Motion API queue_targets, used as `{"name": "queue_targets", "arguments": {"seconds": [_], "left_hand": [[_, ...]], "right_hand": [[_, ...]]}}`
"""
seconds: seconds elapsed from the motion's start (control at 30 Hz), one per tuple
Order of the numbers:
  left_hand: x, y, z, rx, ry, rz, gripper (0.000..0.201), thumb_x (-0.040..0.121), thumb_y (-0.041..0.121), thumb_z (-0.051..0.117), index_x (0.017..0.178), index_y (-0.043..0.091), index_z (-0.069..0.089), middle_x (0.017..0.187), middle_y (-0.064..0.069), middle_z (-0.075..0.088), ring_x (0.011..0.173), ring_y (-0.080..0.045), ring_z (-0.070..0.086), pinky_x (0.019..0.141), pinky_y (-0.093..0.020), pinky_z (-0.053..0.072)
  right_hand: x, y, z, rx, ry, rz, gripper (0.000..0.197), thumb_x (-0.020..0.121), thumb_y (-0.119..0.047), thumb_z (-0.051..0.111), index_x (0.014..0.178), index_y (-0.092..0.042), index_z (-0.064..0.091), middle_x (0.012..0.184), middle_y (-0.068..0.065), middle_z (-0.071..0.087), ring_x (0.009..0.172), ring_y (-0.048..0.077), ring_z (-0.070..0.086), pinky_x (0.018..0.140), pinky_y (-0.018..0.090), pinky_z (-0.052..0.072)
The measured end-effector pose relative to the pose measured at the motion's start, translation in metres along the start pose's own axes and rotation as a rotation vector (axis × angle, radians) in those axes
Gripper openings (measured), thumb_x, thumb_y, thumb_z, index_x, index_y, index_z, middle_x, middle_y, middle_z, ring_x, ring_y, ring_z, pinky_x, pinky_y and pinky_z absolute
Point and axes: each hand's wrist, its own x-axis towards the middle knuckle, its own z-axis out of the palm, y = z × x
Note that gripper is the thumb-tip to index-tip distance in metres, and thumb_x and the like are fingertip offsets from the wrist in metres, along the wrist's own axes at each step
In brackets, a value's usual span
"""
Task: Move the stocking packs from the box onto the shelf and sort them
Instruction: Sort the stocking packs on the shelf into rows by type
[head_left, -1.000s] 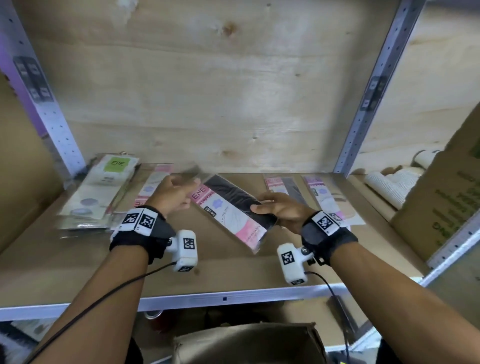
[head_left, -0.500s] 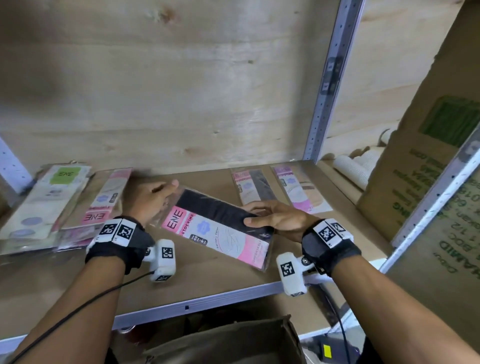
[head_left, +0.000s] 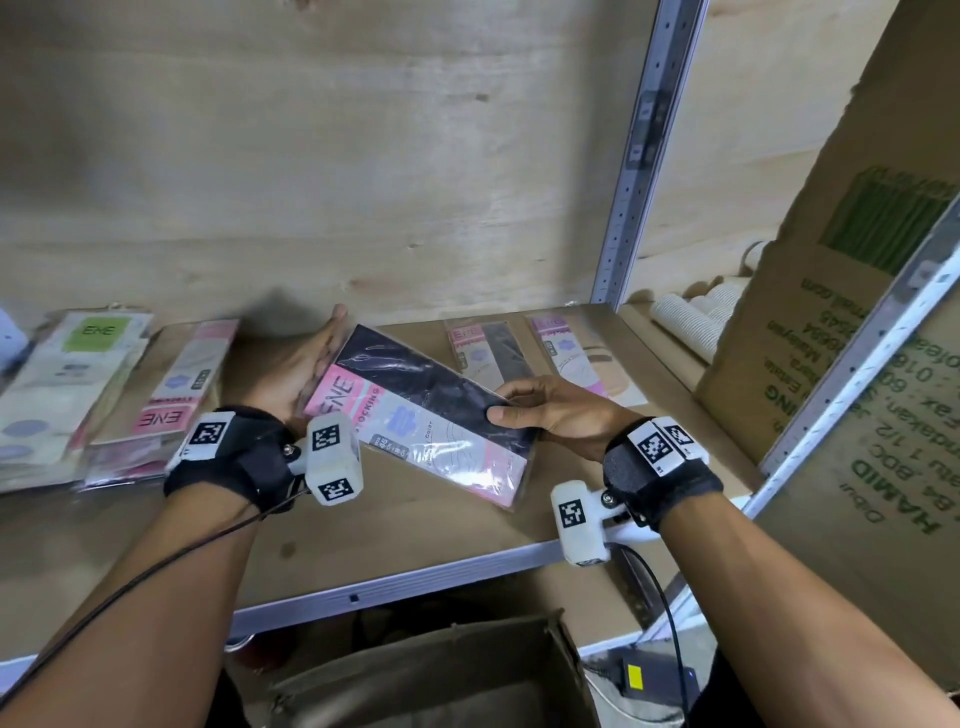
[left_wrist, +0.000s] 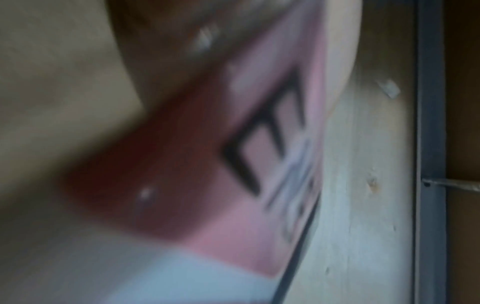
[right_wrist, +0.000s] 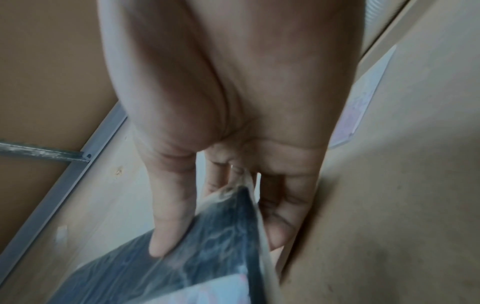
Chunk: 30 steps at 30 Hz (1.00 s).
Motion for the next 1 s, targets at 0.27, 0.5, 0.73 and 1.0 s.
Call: {"name": "queue_targets", "arguments": {"seconds": [0.27, 0.5, 0.73, 1.0], "left_hand": [[-0.006, -0.013, 0.003, -0.031, 0.074, -0.052, 0.043, 0.089, 0.061, 0.059, 0.090, 0.019, 0.067, 0.069, -0.002, 0.071, 0.061, -0.018, 0.069, 0.063, -0.026, 0.052], [-0.011, -0.013, 0.016, 0.036, -0.019, -0.110, 0.061, 0.081, 0.071, 0.060, 0.106, 0.017, 0.071, 0.095, -0.006, 0.079, 0.078, -0.018, 0.076, 0.063, -0.026, 0.060], [-0.024, -0.027, 0.057, 0.087, -0.241, -0.197, 0.071, 0.064, 0.034, 0.087, 0.125, 0.013, 0.058, 0.110, -0.019, 0.074, 0.088, -0.029, 0.076, 0.070, -0.032, 0.062], [-0.014, -0.036, 0.076, 0.085, -0.237, -0.090, 0.046, 0.084, -0.001, 0.074, 0.128, -0.001, 0.059, 0.115, -0.017, 0.073, 0.088, -0.021, 0.070, 0.073, -0.024, 0.061]], "right_hand": [[-0.001, 0.007, -0.008, 0.080, 0.091, 0.019, 0.012, 0.088, -0.009, 0.071, 0.100, -0.007, 0.072, 0.102, 0.015, 0.071, 0.091, 0.026, 0.066, 0.087, 0.033, 0.052], [0.006, 0.005, -0.012, 0.318, 0.229, 0.013, 0.014, 0.097, -0.003, 0.054, 0.095, -0.011, 0.065, 0.092, 0.007, 0.074, 0.084, 0.020, 0.070, 0.067, 0.030, 0.057], [0.020, 0.004, 0.001, 0.438, 0.299, -0.064, 0.007, 0.095, 0.001, 0.059, 0.093, -0.006, 0.059, 0.100, 0.017, 0.066, 0.089, 0.026, 0.067, 0.085, 0.042, 0.058], [0.031, 0.002, -0.003, 0.363, 0.467, 0.030, 0.014, 0.089, 0.001, 0.066, 0.089, -0.010, 0.059, 0.082, 0.009, 0.069, 0.070, 0.019, 0.069, 0.064, 0.034, 0.058]]}}
